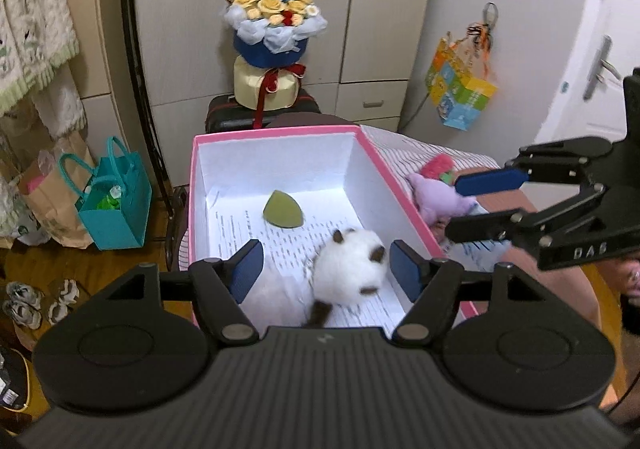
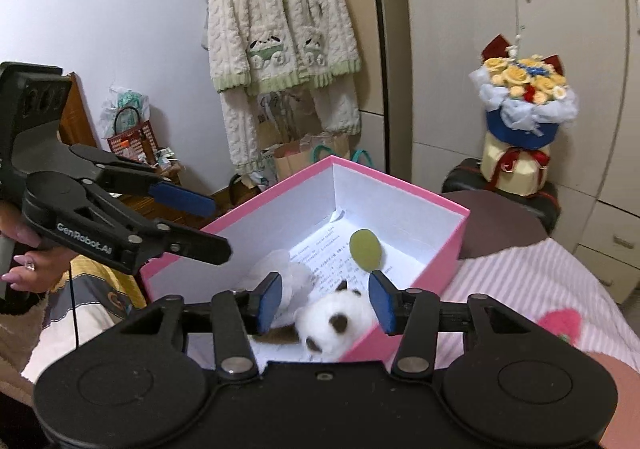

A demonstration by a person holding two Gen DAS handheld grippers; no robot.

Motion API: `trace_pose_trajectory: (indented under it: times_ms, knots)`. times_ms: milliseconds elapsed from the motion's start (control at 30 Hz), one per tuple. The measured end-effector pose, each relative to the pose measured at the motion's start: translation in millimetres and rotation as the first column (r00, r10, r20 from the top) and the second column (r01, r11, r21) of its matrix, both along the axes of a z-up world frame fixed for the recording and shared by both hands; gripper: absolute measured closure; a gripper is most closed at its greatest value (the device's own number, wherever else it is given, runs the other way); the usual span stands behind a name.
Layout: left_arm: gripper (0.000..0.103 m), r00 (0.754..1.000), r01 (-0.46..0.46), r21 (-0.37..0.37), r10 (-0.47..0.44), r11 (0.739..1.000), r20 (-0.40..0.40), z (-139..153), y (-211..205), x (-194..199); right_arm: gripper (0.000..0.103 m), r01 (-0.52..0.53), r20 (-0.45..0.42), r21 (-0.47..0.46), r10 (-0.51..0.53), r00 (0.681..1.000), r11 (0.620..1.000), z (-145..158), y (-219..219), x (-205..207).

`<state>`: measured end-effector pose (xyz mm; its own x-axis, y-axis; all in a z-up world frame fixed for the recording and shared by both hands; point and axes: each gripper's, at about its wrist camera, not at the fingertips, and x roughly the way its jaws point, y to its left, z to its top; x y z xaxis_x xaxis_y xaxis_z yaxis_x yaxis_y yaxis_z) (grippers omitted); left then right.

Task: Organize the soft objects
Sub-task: 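Open both tools to drop the puff and sponge into the box, then reach the left tool to the blue-and-white wipes pack and grasp it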

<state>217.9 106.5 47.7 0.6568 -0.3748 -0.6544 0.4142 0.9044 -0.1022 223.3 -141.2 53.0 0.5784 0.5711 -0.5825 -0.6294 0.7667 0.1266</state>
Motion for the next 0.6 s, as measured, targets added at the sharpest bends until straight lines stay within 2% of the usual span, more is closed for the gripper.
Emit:
trace_pose_trajectory:
  times_ms: [133,600]
  knots:
    - [0.03,0.999,0.044,-0.004,-0.044,0.999,-0.006,7,-2,-24,0.037,0.019,0.02,-0.019,-0.019,1.0,1.0,9,-12,-27]
    - [0.027,0.993,0.116,0.035,-0.116,0.993,0.002,20,-22,-82,0.029,0.059,0.058,-0.073,-0.055,0.997,0.996,26,-44,-100]
